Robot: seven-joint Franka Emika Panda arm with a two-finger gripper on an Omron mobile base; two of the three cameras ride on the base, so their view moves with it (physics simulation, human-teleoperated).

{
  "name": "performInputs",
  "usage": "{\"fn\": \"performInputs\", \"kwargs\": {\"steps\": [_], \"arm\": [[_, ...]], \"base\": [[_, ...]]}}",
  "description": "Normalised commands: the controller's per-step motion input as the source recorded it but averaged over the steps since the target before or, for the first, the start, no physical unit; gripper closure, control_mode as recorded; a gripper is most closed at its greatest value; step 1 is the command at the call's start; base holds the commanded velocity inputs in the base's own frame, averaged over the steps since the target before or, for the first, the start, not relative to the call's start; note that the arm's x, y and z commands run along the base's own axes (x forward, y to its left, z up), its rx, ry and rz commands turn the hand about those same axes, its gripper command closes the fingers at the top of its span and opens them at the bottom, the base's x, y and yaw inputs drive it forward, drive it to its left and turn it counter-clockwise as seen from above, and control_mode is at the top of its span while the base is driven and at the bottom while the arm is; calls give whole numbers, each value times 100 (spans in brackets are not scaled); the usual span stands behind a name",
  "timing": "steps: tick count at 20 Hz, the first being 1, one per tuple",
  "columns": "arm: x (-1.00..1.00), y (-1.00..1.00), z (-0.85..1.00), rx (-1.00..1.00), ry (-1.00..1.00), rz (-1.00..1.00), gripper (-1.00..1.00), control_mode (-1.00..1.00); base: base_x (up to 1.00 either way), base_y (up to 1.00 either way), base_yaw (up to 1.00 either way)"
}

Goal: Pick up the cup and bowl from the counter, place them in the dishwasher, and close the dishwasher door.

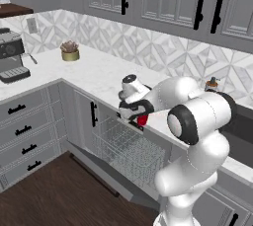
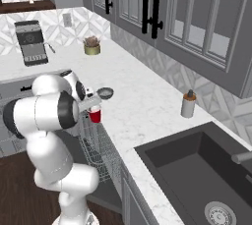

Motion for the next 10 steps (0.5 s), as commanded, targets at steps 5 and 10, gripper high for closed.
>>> {"fn": "performInputs", "kwargs": {"steps": [5,10], "arm": [[-17,69,-86,2,9,5,100,-100],[54,13,-89,-8,11,2,100,-100]], "base": [[0,0,0],[0,0,0]]}}
